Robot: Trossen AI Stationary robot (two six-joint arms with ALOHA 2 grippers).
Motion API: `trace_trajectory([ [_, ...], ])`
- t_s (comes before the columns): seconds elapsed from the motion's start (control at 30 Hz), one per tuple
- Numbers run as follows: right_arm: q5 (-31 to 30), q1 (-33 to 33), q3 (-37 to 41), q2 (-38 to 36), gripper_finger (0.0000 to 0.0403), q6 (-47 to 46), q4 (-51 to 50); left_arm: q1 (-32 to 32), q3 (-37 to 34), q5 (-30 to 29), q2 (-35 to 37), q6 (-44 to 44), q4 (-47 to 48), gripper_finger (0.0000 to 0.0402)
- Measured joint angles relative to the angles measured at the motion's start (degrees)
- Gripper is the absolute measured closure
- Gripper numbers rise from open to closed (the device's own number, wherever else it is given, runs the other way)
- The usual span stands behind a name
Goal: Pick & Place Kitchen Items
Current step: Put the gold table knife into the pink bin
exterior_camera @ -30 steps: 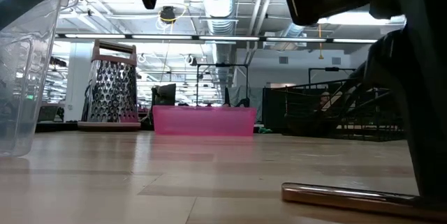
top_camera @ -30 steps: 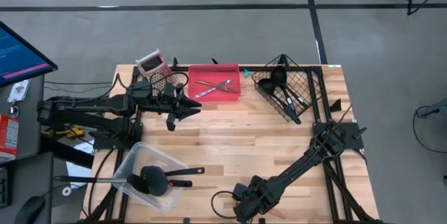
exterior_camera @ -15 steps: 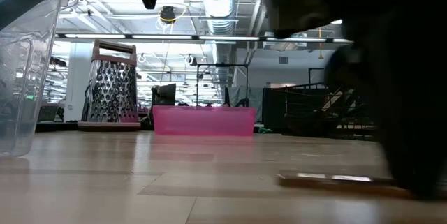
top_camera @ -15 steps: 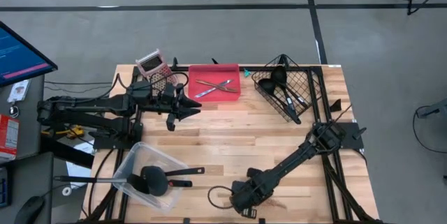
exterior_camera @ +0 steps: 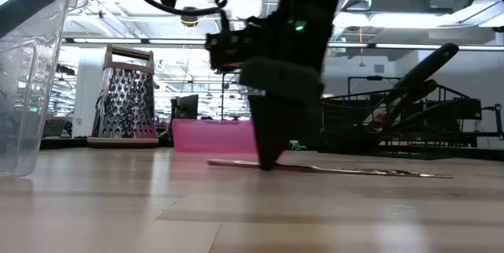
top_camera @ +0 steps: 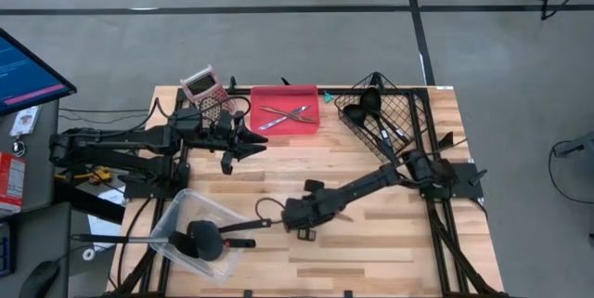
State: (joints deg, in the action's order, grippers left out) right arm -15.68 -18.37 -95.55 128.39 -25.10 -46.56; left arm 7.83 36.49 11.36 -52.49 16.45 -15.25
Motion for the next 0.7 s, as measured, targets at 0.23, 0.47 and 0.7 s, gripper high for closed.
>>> trace_trajectory([
  [0.23,-3.4,2.3,-3.3,0.0,0.0336,2.6,0.1,0.0,0.0,0.0,0.0,-1.2,0.0,0.03],
  [0.47,-2.6,2.1,-3.6,0.0,0.0336,2.8,0.1,0.0,0.0,-0.2,0.0,-2.6,0.2,0.03],
  [0.7,-2.5,2.2,-3.6,0.0,0.0336,3.1,0.3,0.0,0.0,-0.2,0.0,-2.7,0.3,0.03],
])
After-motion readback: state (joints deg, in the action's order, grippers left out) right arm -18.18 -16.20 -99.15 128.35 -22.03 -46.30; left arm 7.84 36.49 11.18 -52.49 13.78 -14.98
